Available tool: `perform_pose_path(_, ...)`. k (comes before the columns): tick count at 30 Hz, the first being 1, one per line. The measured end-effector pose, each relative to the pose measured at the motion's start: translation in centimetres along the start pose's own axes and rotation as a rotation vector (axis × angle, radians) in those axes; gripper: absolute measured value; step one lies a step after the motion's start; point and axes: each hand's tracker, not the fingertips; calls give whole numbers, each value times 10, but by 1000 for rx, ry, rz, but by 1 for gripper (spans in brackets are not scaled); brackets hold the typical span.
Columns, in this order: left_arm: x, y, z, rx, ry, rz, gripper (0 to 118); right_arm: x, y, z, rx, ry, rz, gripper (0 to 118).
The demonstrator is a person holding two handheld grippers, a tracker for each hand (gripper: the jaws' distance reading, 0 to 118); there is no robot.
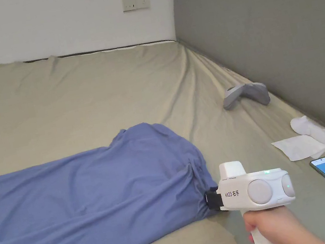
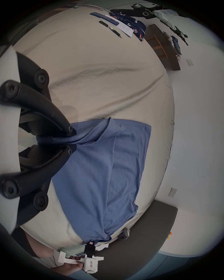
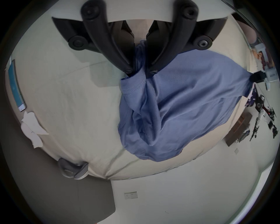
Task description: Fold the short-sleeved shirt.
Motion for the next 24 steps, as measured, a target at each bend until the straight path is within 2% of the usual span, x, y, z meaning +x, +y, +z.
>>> perform_pose_path(7,-20,15,48,78,-90,103,6,-2,6,67,109,50,3,12)
perform_pose_path(12,-34,1,84,94,-87,57,6,-1,-11,121,117,68,25,12)
perform_pose_path(16,-47,-31,95,-11,-128,78,6,7,-51,142,44,74,7,11)
perform_pose_path(20,-48,-67,86,-105,-91,11,6,2,-91,141,-50,35,93,11)
perform_pose_path(22,-47,-80,74,-146,-83,4,6,-4,-105,130,-70,-16,137,12)
perform_pose_path(24,-45,-92,60,-188,-53,-45,6,-7,-112,118,-83,-28,132,12)
